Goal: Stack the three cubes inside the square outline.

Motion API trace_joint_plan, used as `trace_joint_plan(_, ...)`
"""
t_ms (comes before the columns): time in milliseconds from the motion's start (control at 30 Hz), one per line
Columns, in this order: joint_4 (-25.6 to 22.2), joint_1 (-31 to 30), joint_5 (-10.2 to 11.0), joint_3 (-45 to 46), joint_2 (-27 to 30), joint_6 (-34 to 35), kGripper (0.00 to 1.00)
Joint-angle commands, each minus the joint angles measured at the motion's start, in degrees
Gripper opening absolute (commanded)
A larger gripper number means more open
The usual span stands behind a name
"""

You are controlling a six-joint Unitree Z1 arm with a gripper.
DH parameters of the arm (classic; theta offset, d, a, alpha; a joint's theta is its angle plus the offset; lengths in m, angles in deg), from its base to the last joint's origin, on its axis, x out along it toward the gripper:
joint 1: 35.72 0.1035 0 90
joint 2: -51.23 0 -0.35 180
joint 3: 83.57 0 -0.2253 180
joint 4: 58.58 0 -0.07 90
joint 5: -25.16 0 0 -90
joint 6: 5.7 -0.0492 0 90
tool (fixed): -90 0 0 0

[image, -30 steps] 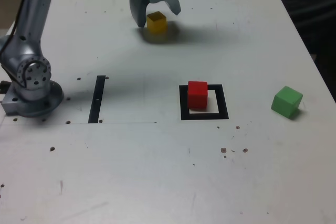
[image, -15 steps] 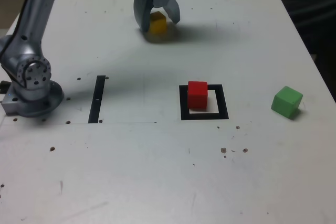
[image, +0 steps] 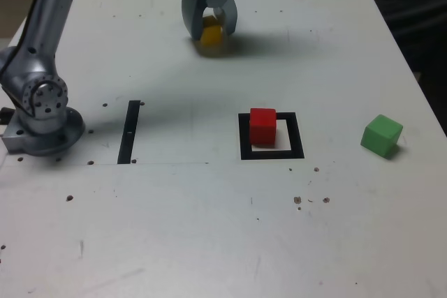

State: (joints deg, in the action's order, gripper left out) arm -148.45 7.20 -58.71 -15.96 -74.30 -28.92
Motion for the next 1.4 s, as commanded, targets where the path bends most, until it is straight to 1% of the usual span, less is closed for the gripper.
trace_joint_plan(0,-0.28,-0.14,-0.16,-0.18,-0.18,-0.14,0.26)
trace_joint_plan(333,-0.63,-0.99,0.03,0.01,0.30,-1.22,0.26)
trace_joint_plan(500,-0.77,-2.52,0.84,0.24,1.82,-2.21,0.26)
trace_joint_plan(633,-1.30,-4.86,1.53,0.40,3.85,-2.90,0.26)
trace_joint_plan(733,-1.87,-7.35,1.74,0.60,5.43,-3.24,0.26)
trace_joint_plan(1000,-3.96,-16.61,1.85,1.20,9.57,-2.56,0.26)
trace_joint_plan(1200,-5.75,-23.65,1.54,1.46,12.30,0.05,0.26)
trace_joint_plan(1367,-6.80,-28.90,0.95,1.79,13.31,2.95,0.26)
